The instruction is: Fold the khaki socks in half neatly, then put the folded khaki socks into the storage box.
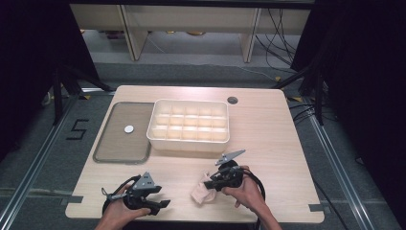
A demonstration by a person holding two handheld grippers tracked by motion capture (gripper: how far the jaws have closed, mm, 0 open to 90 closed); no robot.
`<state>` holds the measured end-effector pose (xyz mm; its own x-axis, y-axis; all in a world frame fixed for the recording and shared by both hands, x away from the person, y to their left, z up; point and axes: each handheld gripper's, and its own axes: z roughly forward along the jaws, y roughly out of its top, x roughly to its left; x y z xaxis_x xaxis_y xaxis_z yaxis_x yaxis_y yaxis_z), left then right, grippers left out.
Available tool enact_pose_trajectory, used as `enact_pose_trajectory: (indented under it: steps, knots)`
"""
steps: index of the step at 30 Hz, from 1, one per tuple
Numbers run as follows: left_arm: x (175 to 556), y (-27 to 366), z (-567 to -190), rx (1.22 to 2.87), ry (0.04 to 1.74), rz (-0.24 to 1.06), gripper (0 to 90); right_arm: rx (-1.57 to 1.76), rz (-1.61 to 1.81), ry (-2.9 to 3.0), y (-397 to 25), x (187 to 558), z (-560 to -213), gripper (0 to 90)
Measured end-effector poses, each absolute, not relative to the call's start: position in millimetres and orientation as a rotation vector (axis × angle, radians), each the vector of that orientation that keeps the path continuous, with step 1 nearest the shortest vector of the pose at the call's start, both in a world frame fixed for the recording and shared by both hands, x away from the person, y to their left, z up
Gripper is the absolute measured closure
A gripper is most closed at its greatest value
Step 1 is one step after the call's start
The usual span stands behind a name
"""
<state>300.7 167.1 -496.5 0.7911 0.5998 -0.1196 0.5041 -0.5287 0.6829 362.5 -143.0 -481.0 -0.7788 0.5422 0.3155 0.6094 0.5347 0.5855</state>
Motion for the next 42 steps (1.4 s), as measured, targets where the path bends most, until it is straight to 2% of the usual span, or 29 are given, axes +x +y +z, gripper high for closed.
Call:
enact_pose_trajectory:
  steps: [12, 17, 42]
  knots:
    - [300.0, 175.6, -497.3, 2.209, 0.878, 0.164, 32.9, -0.978, -1.089, -2.705, -141.3, 361.0, -473.2, 75.3]
    - [301.4, 182.1, -497.7, 2.247, 0.880, 0.188, 31.7, -0.988, -1.092, -2.734, -143.3, 362.8, -468.9, 75.3]
    - [301.4, 186.4, -501.2, 2.254, 0.908, 0.198, 28.2, -1.084, -1.051, -2.821, -156.4, 378.1, -422.8, 75.2]
